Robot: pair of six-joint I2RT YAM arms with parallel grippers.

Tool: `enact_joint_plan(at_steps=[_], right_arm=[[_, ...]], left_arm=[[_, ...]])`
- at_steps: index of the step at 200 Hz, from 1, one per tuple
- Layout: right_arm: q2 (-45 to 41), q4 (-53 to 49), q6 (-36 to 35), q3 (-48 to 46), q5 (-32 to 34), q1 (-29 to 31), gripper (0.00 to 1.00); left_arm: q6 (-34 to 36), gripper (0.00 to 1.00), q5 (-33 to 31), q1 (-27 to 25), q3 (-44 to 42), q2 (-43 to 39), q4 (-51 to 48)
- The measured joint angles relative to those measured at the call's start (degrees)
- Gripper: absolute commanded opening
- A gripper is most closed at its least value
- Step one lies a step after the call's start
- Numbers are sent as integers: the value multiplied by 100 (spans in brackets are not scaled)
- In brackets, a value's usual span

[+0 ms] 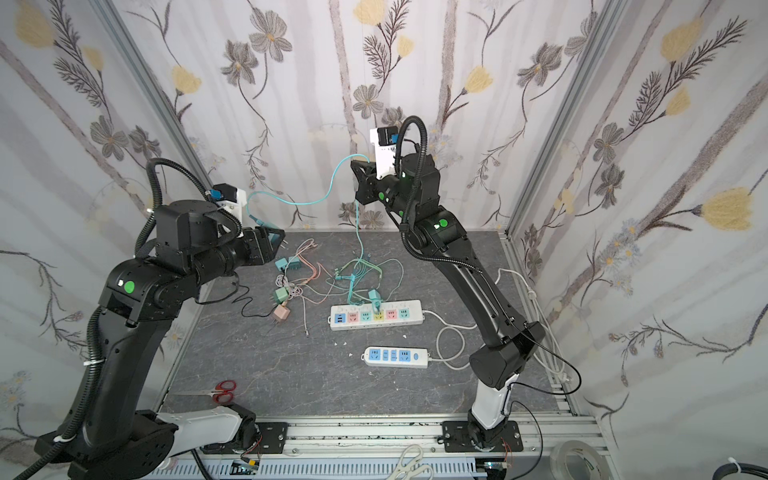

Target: Insert the plug

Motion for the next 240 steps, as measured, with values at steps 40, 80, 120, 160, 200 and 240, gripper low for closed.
enact_joint_plan(at_steps=[40, 80, 120, 160, 200, 240], right_arm=[[-387, 138, -199, 42, 50, -256, 0], [-1106, 87, -505, 39, 192, -686, 0], [-1906, 586, -1226, -197, 544, -737, 0], [-2549, 752, -1436, -1615, 999, -1222, 0], [-2680, 522, -1141, -2494, 973, -2011, 0], [-2116, 466, -767, -2323, 623, -2927, 0]], left_arm=[[2, 25, 496, 0, -168, 258, 170], [55, 25, 1252, -131, -120, 492, 352], [151, 25, 2041, -376, 92, 743, 802], [105, 25, 2417, -680, 157, 1215, 1075], [46, 25, 2544, -1128, 522, 2000, 1115], [155, 24, 2271, -1421, 1891, 3287, 942]])
